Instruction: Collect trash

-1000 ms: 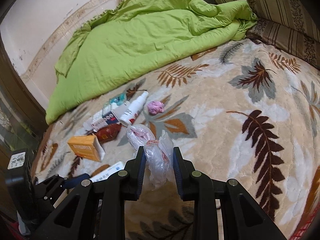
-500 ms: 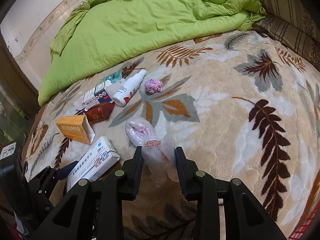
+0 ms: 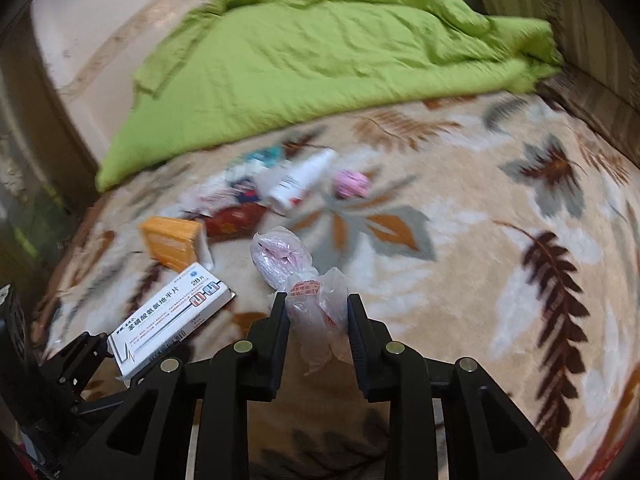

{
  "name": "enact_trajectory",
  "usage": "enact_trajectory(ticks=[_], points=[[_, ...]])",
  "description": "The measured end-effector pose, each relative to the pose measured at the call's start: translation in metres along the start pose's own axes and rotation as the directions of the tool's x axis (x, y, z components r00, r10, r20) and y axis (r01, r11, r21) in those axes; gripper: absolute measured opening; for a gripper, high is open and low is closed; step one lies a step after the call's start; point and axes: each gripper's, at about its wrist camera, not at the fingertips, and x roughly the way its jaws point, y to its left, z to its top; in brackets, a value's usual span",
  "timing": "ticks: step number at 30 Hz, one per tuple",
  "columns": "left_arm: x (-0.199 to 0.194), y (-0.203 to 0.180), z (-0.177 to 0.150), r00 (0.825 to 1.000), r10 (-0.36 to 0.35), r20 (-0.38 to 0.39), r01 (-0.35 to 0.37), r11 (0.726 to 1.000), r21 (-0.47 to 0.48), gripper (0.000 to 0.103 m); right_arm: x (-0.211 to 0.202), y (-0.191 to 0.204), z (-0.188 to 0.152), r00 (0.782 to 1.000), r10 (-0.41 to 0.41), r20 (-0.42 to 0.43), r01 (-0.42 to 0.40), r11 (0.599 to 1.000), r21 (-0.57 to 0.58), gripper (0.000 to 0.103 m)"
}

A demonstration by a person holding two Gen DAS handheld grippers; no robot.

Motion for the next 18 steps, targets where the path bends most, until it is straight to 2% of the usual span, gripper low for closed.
enact_trajectory(ticks=[4, 7, 8, 10, 11, 12, 15, 16, 17, 18], points=[[-0.022, 0.015, -0.005, 0.994, 0.078, 0.083, -0.071, 0.994, -0.082, 0.058, -0.007, 0.018, 0.002, 0.997, 0.044, 0.057, -0.04, 0.997, -0.059, 0.03], [-0.022, 0.02, -0.005, 0.99, 0.098, 0.098, -0.088, 0.991, -0.102, 0.057, 0.0, 0.028, 0.001, 0.997, 0.057, 0.045, -0.053, 0.996, -0.073, 0.03], [-0.023, 0.021, -0.005, 0.989, 0.105, 0.107, -0.093, 0.99, -0.108, 0.051, 0.002, 0.03, 0.001, 0.997, 0.059, 0.039, -0.056, 0.995, -0.077, 0.03], [-0.021, 0.023, -0.004, 0.987, 0.115, 0.108, -0.103, 0.989, -0.109, 0.027, 0.004, 0.033, 0.001, 0.998, 0.057, 0.037, -0.053, 0.995, -0.087, 0.03], [-0.019, 0.024, -0.003, 0.987, 0.124, 0.105, -0.113, 0.988, -0.11, 0.024, 0.004, 0.034, 0.001, 0.998, 0.056, 0.039, -0.053, 0.994, -0.091, 0.03], [-0.016, 0.026, -0.003, 0.988, 0.12, 0.097, -0.109, 0.988, -0.11, 0.024, 0.005, 0.034, 0.001, 0.998, 0.058, 0.039, -0.054, 0.994, -0.092, 0.03], [-0.001, 0.032, -0.006, 0.998, 0.065, 0.006, -0.064, 0.989, -0.132, 0.025, 0.006, 0.033, 0.0, 0.998, 0.05, 0.03, -0.047, 0.995, -0.089, 0.03], [0.003, 0.035, -0.007, 0.999, 0.037, -0.023, -0.041, 0.986, -0.161, 0.03, 0.007, 0.032, 0.0, 0.998, 0.049, 0.027, -0.046, 0.995, -0.086, 0.03], [0.005, 0.037, -0.008, 0.999, 0.016, -0.035, -0.021, 0.985, -0.173, 0.044, 0.007, 0.032, 0.0, 0.998, 0.049, 0.026, -0.046, 0.995, -0.084, 0.03], [0.005, 0.038, -0.008, 0.999, -0.002, -0.032, -0.003, 0.984, -0.178, 0.049, 0.007, 0.031, 0.0, 0.999, 0.048, 0.025, -0.046, 0.996, -0.082, 0.03]])
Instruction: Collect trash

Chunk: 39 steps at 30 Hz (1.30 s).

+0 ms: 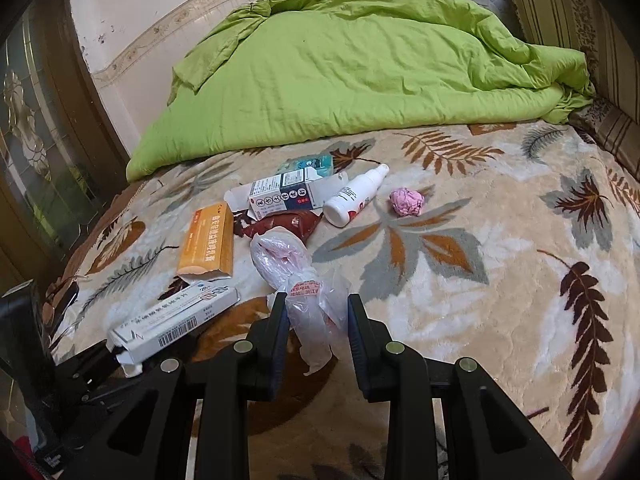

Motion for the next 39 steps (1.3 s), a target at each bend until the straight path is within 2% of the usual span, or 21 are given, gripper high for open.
enact_trajectory(ticks=[2, 3, 4, 6, 8, 10, 13, 16, 19, 21, 24, 27, 29, 31, 32, 33, 35, 39], points=[[0.0, 0.0, 0.0, 1.0, 0.027, 0.014, -0.027, 1.0, 0.005, 0.049, -0.001, 0.0, 0.0, 1.0, 0.001, 0.001, -0.001, 1.0, 0.0, 0.03], [0.001, 0.0, 0.0, 1.0, 0.028, 0.011, -0.028, 1.0, 0.006, 0.045, -0.001, 0.0, 0.0, 1.0, 0.002, 0.003, -0.002, 1.0, -0.002, 0.03], [0.002, 0.0, 0.0, 1.0, 0.028, 0.008, -0.028, 1.0, 0.003, 0.04, 0.0, 0.001, 0.0, 1.0, 0.002, 0.002, -0.002, 1.0, -0.004, 0.03], [0.004, 0.003, 0.0, 0.999, 0.035, 0.009, -0.035, 0.999, -0.009, 0.016, 0.001, 0.001, 0.0, 1.0, 0.003, -0.001, -0.003, 1.0, -0.006, 0.03], [0.003, 0.007, 0.002, 0.999, 0.039, 0.018, -0.038, 0.999, -0.031, 0.007, 0.001, 0.001, 0.0, 1.0, 0.002, 0.0, -0.002, 1.0, -0.007, 0.03], [0.001, 0.009, 0.003, 0.999, 0.034, 0.035, -0.033, 0.999, -0.039, 0.004, 0.0, 0.0, -0.001, 1.0, 0.003, 0.004, -0.003, 1.0, -0.006, 0.03], [-0.012, 0.002, 0.004, 0.993, 0.052, 0.106, -0.051, 0.999, -0.009, 0.0, -0.003, 0.0, 0.0, 1.0, 0.003, 0.015, -0.003, 1.0, -0.011, 0.03], [-0.028, -0.009, 0.005, 0.976, 0.072, 0.203, -0.082, 0.996, 0.041, 0.0, -0.006, 0.002, 0.0, 0.999, 0.005, 0.033, -0.005, 1.0, -0.017, 0.03], [-0.035, -0.014, 0.006, 0.967, 0.074, 0.244, -0.094, 0.993, 0.069, 0.0, -0.007, 0.005, 0.001, 0.999, 0.008, 0.039, -0.007, 1.0, -0.031, 0.03], [-0.033, -0.011, 0.007, 0.979, 0.018, 0.204, -0.029, 0.998, 0.055, 0.0, -0.006, 0.006, 0.0, 1.0, 0.008, 0.031, -0.007, 0.999, -0.033, 0.031], [-0.031, -0.001, 0.009, 0.986, -0.051, 0.161, 0.053, 0.999, -0.008, 0.0, -0.004, 0.006, 0.0, 1.0, 0.007, 0.029, -0.006, 1.0, -0.027, 0.03], [-0.035, 0.005, 0.011, 0.975, -0.146, 0.167, 0.154, 0.987, -0.04, 0.0, -0.005, 0.005, 0.0, 0.999, 0.005, 0.033, -0.005, 1.0, -0.02, 0.03], [-0.038, 0.004, 0.014, 0.963, -0.229, 0.145, 0.239, 0.97, -0.053, 0.0, -0.004, 0.004, 0.001, 1.0, 0.006, 0.03, -0.006, 1.0, -0.013, 0.03], [-0.046, 0.004, 0.016, 0.952, -0.28, 0.125, 0.291, 0.954, -0.078, 0.004, -0.004, 0.002, 0.0, 1.0, 0.005, 0.028, -0.005, 1.0, -0.004, 0.03], [-0.049, 0.003, 0.015, 0.948, -0.3, 0.111, 0.309, 0.947, -0.084, 0.018, -0.005, 0.0, 0.0, 1.0, 0.008, 0.028, -0.008, 1.0, 0.0, 0.03], [-0.053, 0.002, 0.013, 0.942, -0.322, 0.093, 0.33, 0.939, -0.097, 0.042, -0.005, -0.001, 0.001, 1.0, 0.008, 0.028, -0.008, 1.0, 0.002, 0.03], [-0.06, 0.004, 0.007, 0.941, -0.331, 0.076, 0.338, 0.932, -0.131, 0.068, -0.007, -0.003, 0.001, 0.999, 0.009, 0.032, -0.009, 1.0, 0.008, 0.03], [-0.072, 0.009, -0.002, 0.937, -0.347, 0.051, 0.35, 0.922, -0.166, 0.069, -0.009, -0.006, 0.002, 0.999, 0.019, 0.035, -0.02, 0.999, 0.028, 0.03]])
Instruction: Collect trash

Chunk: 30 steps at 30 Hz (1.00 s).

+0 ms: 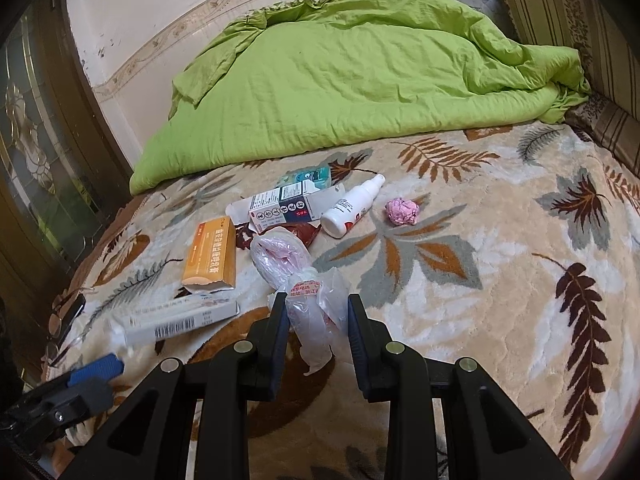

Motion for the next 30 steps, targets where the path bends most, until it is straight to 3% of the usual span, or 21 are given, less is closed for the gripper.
enact_trajectory(ticks=[7, 9, 14, 17, 18, 23, 27, 30], points=[[0.0, 0.007, 0.007, 0.992, 0.128, -0.013, -0.127, 0.991, 0.035, 0.07, -0.004, 0.0, 0.001, 1.0, 0.007, 0.011, -0.007, 1.0, 0.002, 0.03], [0.01, 0.006, 0.01, 0.985, 0.168, -0.028, -0.166, 0.984, 0.066, 0.074, -0.005, -0.002, 0.001, 1.0, 0.008, 0.012, -0.008, 1.0, 0.008, 0.03], [0.052, 0.001, 0.011, 0.946, 0.315, -0.071, -0.296, 0.934, 0.202, 0.074, -0.003, -0.003, 0.002, 1.0, 0.011, 0.007, -0.011, 1.0, 0.014, 0.03], [0.068, 0.008, 0.012, 0.94, 0.336, -0.065, -0.317, 0.927, 0.2, 0.069, -0.004, -0.001, 0.001, 1.0, 0.01, 0.007, -0.01, 1.0, 0.004, 0.03], [0.071, 0.012, 0.013, 0.938, 0.342, -0.064, -0.325, 0.926, 0.192, 0.056, -0.004, -0.001, 0.001, 1.0, 0.01, 0.007, -0.01, 1.0, 0.002, 0.03], [0.072, 0.017, 0.011, 0.943, 0.33, -0.041, -0.317, 0.93, 0.185, 0.056, -0.002, 0.0, 0.001, 1.0, 0.012, 0.003, -0.012, 1.0, 0.005, 0.03], [0.056, 0.014, 0.008, 0.958, 0.287, 0.024, -0.287, 0.945, 0.155, 0.056, -0.001, 0.003, 0.001, 1.0, 0.016, 0.003, -0.016, 1.0, -0.007, 0.03], [0.046, 0.005, 0.006, 0.952, 0.29, 0.093, -0.302, 0.938, 0.171, 0.056, -0.002, 0.006, 0.001, 1.0, 0.014, 0.01, -0.013, 1.0, -0.025, 0.03]])
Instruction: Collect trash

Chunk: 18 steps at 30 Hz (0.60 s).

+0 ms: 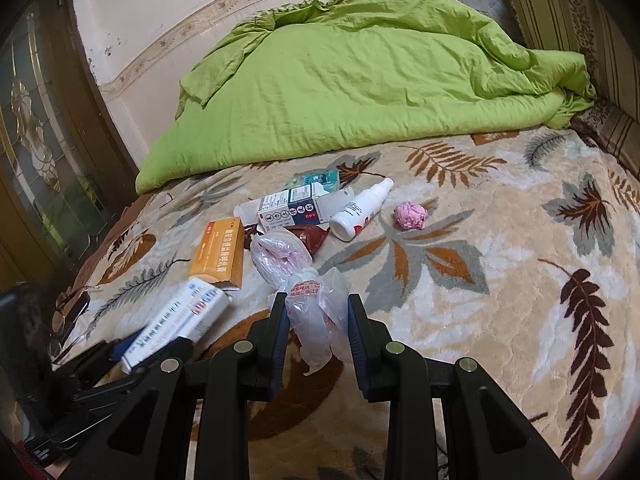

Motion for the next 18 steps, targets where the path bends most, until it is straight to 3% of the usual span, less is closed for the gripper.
enact_trajectory(ticks=[5, 9, 18], points=[[-0.009, -0.006, 0.002, 0.995, 0.077, 0.069, -0.079, 0.997, 0.021, 0.056, -0.002, 0.003, 0.0, 1.0, 0.008, 0.009, -0.008, 1.0, -0.018, 0.03], [-0.008, 0.0, 0.004, 0.989, 0.126, 0.074, -0.127, 0.992, 0.008, 0.056, -0.003, 0.006, -0.001, 1.0, 0.007, 0.014, -0.006, 0.999, -0.032, 0.03], [-0.009, 0.007, 0.003, 0.983, 0.164, 0.079, -0.165, 0.986, 0.003, 0.056, -0.002, 0.008, -0.002, 1.0, 0.008, 0.012, -0.007, 0.999, -0.043, 0.03]])
